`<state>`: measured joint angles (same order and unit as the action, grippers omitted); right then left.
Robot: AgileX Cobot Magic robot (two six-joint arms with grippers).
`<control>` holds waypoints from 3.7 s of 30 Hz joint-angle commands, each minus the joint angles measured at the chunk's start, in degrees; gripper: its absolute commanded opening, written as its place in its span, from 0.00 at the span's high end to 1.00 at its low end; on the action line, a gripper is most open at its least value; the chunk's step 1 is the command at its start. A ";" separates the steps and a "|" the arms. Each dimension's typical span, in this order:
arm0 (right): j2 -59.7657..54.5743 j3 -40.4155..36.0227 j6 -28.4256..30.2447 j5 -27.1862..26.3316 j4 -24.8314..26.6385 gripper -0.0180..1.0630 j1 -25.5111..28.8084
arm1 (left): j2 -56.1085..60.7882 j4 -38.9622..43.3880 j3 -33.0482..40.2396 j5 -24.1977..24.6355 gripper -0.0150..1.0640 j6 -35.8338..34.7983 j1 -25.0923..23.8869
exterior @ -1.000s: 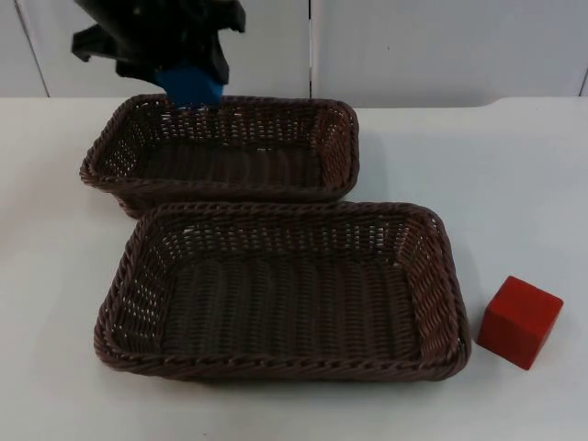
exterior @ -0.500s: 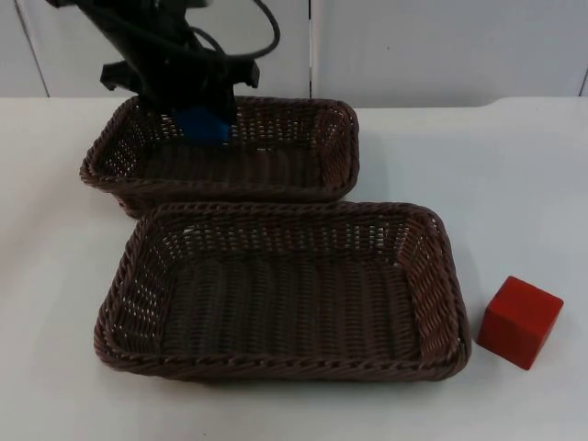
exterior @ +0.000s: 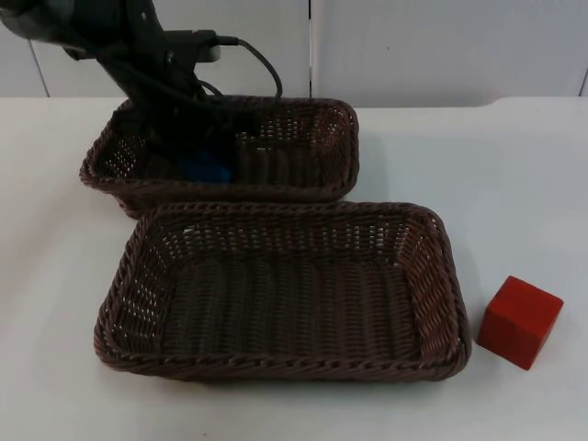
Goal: Pick up one cube with the left hand and place it into the upper basket. Pick up one cube with the right hand and place it into the lower basket.
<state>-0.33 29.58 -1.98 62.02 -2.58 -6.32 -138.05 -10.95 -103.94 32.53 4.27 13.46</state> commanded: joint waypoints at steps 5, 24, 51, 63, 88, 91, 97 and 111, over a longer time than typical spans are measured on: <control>-0.13 -0.05 -0.13 -0.22 -0.25 0.01 -0.16 | 0.46 -0.56 -0.42 0.21 0.35 -0.27 0.26; -0.13 -0.05 -0.13 -0.22 -0.25 0.01 -0.16 | 17.31 -2.17 -0.42 7.09 0.18 -0.27 0.26; -0.13 -0.05 -0.13 -0.22 -0.25 0.01 -0.16 | 51.72 -0.06 18.27 10.75 0.18 1.48 0.26; -0.13 -0.05 -0.13 -0.22 -0.25 0.01 -0.16 | 67.99 0.36 41.03 4.36 0.18 1.48 0.26; -0.13 -0.05 -0.13 -0.22 -0.25 0.01 -0.16 | 98.85 1.96 65.38 8.75 0.18 1.48 0.26; -0.13 -0.05 -0.13 -0.22 -0.25 0.01 -0.16 | 100.74 2.12 66.88 8.75 0.18 1.48 0.26; -0.13 -0.05 -0.13 -0.22 -0.25 0.01 -0.16 | 103.21 2.72 69.48 8.89 0.18 1.48 0.26; -0.13 -0.05 -0.13 -0.22 -0.25 0.01 -0.16 | 103.21 2.10 69.48 8.68 0.18 1.48 0.26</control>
<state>-0.33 29.58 -2.11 62.02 -2.69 -6.32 -35.20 -8.58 -34.72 41.65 5.74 13.46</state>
